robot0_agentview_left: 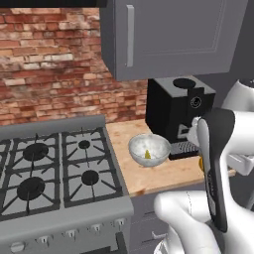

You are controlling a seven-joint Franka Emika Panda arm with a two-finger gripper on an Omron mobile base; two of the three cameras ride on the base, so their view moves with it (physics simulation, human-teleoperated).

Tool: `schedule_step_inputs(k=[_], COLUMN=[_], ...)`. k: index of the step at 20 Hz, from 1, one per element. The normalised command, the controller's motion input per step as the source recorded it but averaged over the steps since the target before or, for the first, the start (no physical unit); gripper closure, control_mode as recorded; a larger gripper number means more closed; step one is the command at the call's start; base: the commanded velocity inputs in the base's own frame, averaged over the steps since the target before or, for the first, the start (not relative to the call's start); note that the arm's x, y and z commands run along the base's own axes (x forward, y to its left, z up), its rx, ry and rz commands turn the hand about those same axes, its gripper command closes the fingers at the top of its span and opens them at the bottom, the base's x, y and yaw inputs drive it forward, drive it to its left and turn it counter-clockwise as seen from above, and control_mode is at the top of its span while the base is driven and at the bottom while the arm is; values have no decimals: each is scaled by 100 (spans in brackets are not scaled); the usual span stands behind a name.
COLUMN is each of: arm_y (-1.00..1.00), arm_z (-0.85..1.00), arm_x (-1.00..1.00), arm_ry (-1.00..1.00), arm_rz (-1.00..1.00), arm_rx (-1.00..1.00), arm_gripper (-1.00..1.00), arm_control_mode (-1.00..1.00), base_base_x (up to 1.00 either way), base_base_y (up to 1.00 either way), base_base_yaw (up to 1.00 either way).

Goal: Take the lemon wedge, orange, and lemon from the freezer and place them in the bowl on the counter.

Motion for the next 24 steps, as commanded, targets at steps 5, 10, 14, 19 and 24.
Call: schedule_step_inputs(k=[5,10,14,19,24], arm_y=[4,11,24,26,6], arm_z=[-26,-4,-24,-46,-66], arm_x=[100,100,100,100,88], arm_ry=[0,0,0,0,0], arm_rz=[0,3,7,6,6], arm_rx=[-5,0,0,0,0], arm_gripper=[100,100,100,100,100], arm_control_mode=[-100,-100,-100,-100,-100], base_base_x=[0,0,0,0,0], base_base_y=[0,0,0,0,0], base_base_yaw=[0,0,0,0,0])
